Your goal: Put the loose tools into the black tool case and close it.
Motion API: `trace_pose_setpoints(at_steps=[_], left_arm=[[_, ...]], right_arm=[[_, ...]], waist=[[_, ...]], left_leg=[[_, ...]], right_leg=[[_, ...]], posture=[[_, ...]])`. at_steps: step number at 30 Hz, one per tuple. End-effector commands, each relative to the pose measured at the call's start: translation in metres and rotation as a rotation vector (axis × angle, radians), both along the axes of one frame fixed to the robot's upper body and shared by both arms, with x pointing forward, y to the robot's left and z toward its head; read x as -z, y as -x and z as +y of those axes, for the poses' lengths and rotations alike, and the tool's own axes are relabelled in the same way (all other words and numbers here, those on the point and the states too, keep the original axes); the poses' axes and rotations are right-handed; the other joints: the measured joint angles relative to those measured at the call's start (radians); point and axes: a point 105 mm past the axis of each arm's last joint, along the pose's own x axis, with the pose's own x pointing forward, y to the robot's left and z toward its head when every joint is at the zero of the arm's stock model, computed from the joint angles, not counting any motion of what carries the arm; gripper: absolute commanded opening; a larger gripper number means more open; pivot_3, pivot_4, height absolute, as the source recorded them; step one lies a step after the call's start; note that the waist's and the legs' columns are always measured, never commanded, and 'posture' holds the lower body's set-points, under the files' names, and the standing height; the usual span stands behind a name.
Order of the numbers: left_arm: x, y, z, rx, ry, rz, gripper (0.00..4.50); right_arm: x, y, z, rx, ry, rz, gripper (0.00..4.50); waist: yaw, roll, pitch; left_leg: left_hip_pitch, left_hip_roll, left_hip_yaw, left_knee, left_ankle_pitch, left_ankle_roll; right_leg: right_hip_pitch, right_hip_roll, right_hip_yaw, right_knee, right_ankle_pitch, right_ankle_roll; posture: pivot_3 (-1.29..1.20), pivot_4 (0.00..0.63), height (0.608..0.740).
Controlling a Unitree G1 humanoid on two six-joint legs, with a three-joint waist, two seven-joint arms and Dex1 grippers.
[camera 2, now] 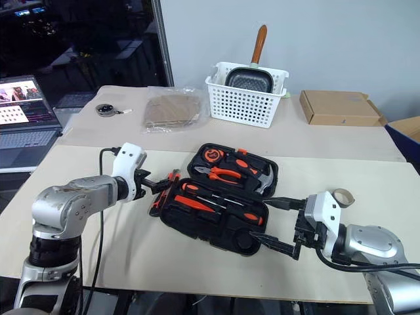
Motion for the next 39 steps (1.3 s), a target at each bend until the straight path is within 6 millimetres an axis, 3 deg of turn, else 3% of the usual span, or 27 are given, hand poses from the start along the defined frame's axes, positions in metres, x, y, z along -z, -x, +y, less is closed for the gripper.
trace_pose_setpoints(at_steps=[1,12,16,23,26,33,39], left_arm=[[0.002,-0.011,0.003,-0.05,-0.038,-0.015,4.45],[0.012,-0.016,0.002,-0.05,-0.016,-0.002,4.45],[-0.016,-0.033,0.011,-0.125,0.088,-0.094,4.45],[-0.01,-0.032,0.014,-0.125,0.086,-0.079,4.45],[-0.024,-0.035,0.009,-0.131,0.169,-0.121,4.45],[0.003,-0.027,0.019,-0.077,-0.028,-0.078,4.45],[0.005,-0.017,0.002,0.046,-0.02,-0.089,4.45]], right_arm=[[-0.005,0.001,0.003,-0.015,-0.01,-0.044,4.5],[-0.003,0.004,0.002,-0.001,-0.01,-0.046,4.5],[-0.004,0.005,0.001,0.002,-0.008,-0.046,4.5],[-0.002,0.006,-0.001,0.002,-0.004,-0.041,4.5],[-0.001,0.007,-0.002,0.003,-0.002,-0.039,4.5],[-0.002,0.005,0.001,0.001,-0.001,-0.038,4.5],[-0.004,0.006,0.001,0.003,0.001,-0.039,4.5]], waist=[[0.001,0.0,0.0],[-0.004,0.0,0.0],[-0.003,-0.001,0.001],[-0.006,-0.002,0.001],[0.001,-0.002,0.001],[0.0,-0.002,0.001],[0.005,-0.002,0.001]], left_leg=[[0.0,0.0,0.0,0.0,0.0,0.0],[0.001,0.0,0.0,0.0,0.001,-0.001],[0.001,0.0,0.0,0.0,0.001,-0.001],[0.001,0.001,0.0,0.0,0.001,-0.002],[0.0,0.0,0.0,0.0,0.001,-0.002],[0.0,0.0,-0.001,0.0,0.001,-0.002],[0.0,0.0,-0.001,0.0,0.001,-0.002]], right_leg=[[0.0,0.0,0.0,0.0,0.0,0.0],[0.0,0.0,0.0,0.002,0.001,-0.001],[0.0,0.0,0.0,0.001,0.001,-0.001],[0.0,0.0,0.0,0.001,0.001,-0.002],[0.0,-0.001,-0.001,0.001,0.001,-0.001],[-0.001,-0.001,0.0,0.001,0.001,-0.002],[-0.001,-0.002,0.0,0.001,0.001,-0.002]], posture=[[0.0,0.15,0.74],[0.0,0.15,0.74],[0.0,0.15,0.74],[0.0,0.15,0.74],[0.0,0.15,0.74],[0.0,0.15,0.74],[0.0,0.15,0.74]])
